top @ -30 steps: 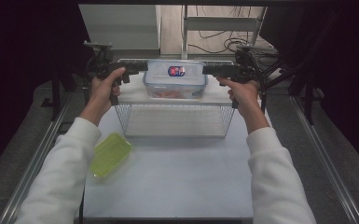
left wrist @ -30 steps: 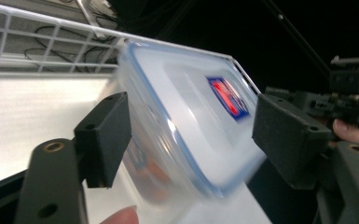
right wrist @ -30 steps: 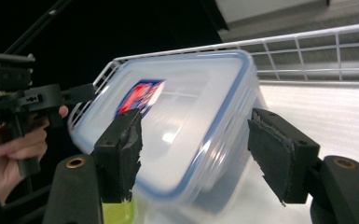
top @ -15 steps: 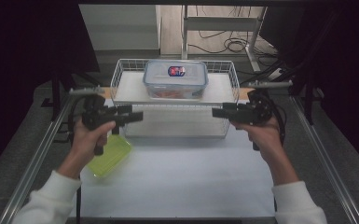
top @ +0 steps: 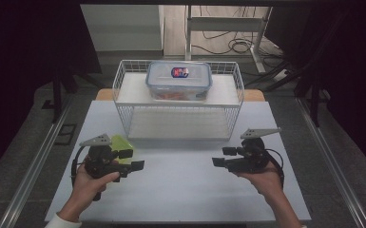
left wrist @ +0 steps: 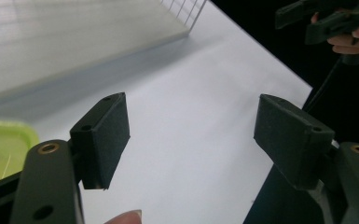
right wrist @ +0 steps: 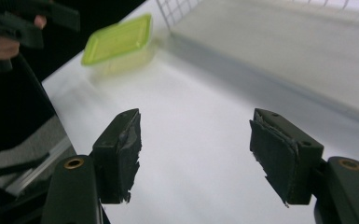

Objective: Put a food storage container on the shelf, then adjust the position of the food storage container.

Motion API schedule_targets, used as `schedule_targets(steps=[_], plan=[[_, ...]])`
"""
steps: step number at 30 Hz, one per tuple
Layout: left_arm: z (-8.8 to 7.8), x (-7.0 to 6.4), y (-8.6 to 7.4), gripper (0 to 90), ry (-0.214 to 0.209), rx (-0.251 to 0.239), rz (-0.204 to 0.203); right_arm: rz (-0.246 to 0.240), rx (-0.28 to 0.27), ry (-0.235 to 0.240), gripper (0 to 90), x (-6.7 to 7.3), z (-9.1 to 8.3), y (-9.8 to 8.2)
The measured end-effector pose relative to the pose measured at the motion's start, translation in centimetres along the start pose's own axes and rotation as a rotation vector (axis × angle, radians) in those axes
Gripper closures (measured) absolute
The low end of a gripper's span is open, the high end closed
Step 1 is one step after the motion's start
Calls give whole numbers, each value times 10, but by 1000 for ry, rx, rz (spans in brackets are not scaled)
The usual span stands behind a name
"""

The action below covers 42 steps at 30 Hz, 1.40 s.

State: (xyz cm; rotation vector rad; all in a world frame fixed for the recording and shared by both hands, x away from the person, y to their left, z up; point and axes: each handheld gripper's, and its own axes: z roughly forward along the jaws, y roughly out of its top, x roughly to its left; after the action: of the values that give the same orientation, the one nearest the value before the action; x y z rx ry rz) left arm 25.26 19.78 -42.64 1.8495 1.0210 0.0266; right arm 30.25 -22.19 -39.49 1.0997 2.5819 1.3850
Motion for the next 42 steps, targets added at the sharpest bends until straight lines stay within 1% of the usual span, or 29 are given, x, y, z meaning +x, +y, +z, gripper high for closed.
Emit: schedule_targets(steps=[3,7,9,14,18,21,24,27,28,29,30,31,32,33,35,36,37,38,39,40,41,42], plan=[[3,2,-4,260,18,16,0,-13,40,-1,339,1,10,-4],[4,3,-7,261,48,35,14,-21,53,2,339,3,15,-5],[4,3,-7,261,51,33,14,-22,58,2,339,3,17,-7],[5,6,-7,257,60,34,7,-18,75,-4,340,2,19,-12],[6,7,-6,252,68,41,11,-12,73,-6,340,1,17,-14],[9,8,-5,250,79,54,12,-2,70,-8,339,-1,15,-16],[8,13,-2,245,93,65,18,6,74,-11,339,-5,15,-18],[5,22,2,241,124,62,12,13,74,-16,339,-8,15,-21],[4,28,4,241,154,69,16,16,75,-18,339,-9,14,-21],[3,32,5,241,175,76,20,21,70,-18,339,-10,14,-22],[3,37,6,239,198,81,15,23,71,-19,339,-10,14,-22],[3,43,8,239,209,89,7,24,70,-20,339,-11,13,-22],[3,52,10,238,228,102,2,28,68,-21,338,-12,14,-22],[3,56,11,240,239,106,2,32,72,-23,338,-12,14,-22],[2,68,15,248,272,120,7,33,73,-24,338,-13,14,-22],[1,75,17,253,290,119,4,36,74,-24,336,-13,15,-22],[1,82,19,267,297,120,-12,40,74,-24,333,-13,15,-22],[0,90,21,276,314,134,-18,41,76,-25,332,-14,15,-22],[-1,99,22,294,351,156,-8,43,75,-23,330,-14,16,-23],[-1,104,23,319,376,166,-5,44,75,-24,330,-15,16,-23],[-2,113,25,350,397,179,-10,46,76,-23,330,-15,16,-24],[-2,118,25,388,394,181,-24,50,78,-23,330,-16,17,-24]])
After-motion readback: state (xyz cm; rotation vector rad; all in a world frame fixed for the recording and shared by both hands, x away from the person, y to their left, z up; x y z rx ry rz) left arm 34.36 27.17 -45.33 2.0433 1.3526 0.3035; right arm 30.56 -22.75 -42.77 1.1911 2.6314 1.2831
